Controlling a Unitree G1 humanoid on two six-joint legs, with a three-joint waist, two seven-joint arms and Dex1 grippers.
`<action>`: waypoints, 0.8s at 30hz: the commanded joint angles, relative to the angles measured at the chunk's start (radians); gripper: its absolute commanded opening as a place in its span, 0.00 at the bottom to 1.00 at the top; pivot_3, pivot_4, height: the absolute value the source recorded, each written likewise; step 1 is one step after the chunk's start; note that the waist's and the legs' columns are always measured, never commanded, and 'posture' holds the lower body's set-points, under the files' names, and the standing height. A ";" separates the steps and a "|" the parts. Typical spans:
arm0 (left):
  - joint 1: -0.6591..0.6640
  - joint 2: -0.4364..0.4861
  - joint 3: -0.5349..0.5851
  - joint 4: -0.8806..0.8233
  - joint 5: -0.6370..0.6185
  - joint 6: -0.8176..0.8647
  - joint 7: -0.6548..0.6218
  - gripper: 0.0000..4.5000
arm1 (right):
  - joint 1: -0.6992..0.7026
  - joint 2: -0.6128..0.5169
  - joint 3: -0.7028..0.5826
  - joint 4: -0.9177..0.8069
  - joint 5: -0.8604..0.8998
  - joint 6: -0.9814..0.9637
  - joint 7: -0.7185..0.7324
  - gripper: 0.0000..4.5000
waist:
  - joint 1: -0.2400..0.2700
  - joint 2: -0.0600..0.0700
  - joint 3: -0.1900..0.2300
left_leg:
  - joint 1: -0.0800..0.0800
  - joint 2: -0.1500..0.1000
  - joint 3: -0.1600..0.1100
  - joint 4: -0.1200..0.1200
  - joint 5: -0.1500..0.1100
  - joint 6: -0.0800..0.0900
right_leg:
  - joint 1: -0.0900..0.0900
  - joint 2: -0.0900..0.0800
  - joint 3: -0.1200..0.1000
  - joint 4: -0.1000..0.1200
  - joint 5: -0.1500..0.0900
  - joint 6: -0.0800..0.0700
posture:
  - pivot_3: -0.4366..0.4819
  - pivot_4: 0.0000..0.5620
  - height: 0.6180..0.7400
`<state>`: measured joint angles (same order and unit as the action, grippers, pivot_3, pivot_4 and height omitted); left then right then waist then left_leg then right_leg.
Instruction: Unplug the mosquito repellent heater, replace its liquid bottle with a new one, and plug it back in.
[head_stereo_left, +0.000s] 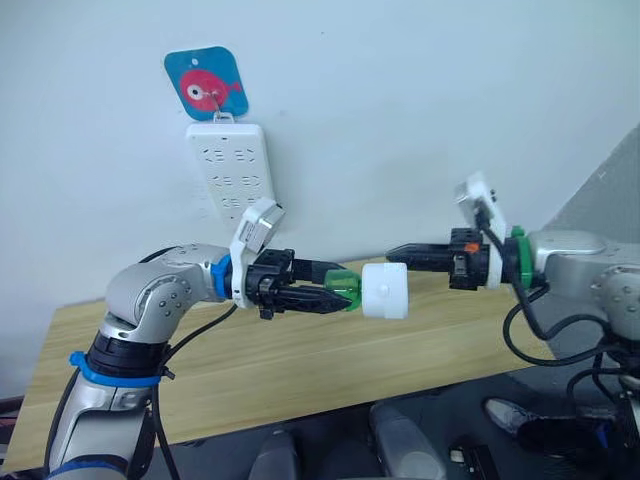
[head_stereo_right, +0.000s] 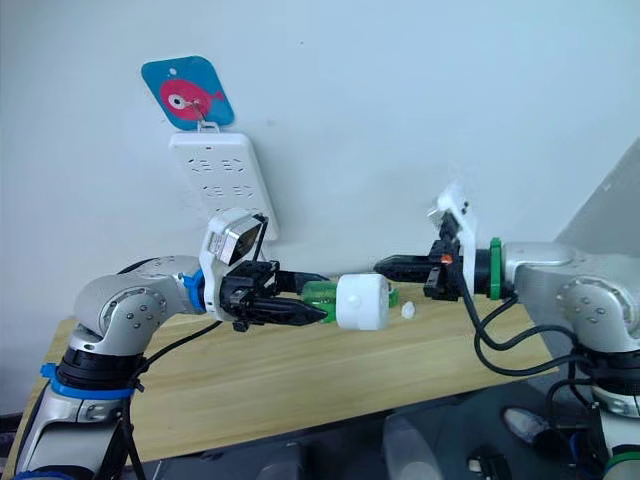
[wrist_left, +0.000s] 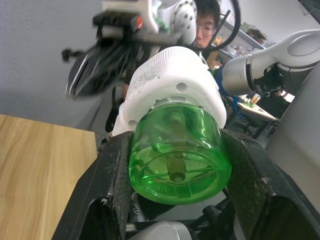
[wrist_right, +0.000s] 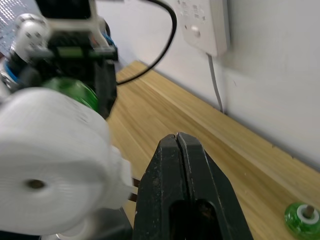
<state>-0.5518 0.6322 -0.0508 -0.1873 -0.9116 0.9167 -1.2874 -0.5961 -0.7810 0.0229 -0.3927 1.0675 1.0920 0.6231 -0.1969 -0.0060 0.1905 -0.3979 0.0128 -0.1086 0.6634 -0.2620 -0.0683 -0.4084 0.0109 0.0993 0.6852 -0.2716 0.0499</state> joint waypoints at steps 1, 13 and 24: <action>-0.013 0.003 0.042 -0.008 -0.045 0.021 0.009 0.50 | 0.008 0.010 0.000 -0.060 -0.015 -0.020 0.032 0.00 | 0.000 0.000 0.000 | 0.000 0.000 0.000 0.000 0.000 0.000 | 0.000 0.000 0.000 0.000 0.000 0.000 | 0.23 0.19 0.95; -0.044 -0.056 0.101 0.063 -0.081 0.054 0.130 0.50 | 0.047 0.009 -0.063 -0.141 0.168 0.082 0.043 0.00 | 0.002 -0.001 -0.001 | 0.000 0.000 -0.001 0.000 0.000 0.000 | 0.000 0.000 0.000 0.001 0.000 0.000 | 0.23 0.20 0.95; -0.047 -0.091 0.100 0.083 -0.001 -0.049 0.181 0.50 | 0.042 0.015 -0.110 -0.128 0.319 0.127 -0.048 0.00 | 0.002 -0.001 -0.001 | 0.000 0.000 0.000 0.001 0.000 0.000 | 0.000 0.000 0.000 0.001 0.000 0.000 | 0.23 0.21 0.95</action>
<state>-0.5840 0.5440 0.0275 -0.1133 -0.9646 0.9049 -1.1678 -0.5365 -0.7799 -0.0690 -0.4684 1.2840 1.2235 0.5600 -0.1950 -0.0072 0.1896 -0.3978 0.0124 -0.1089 0.6639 -0.2620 -0.0683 -0.4084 0.0106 0.0991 0.6867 -0.2716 0.0498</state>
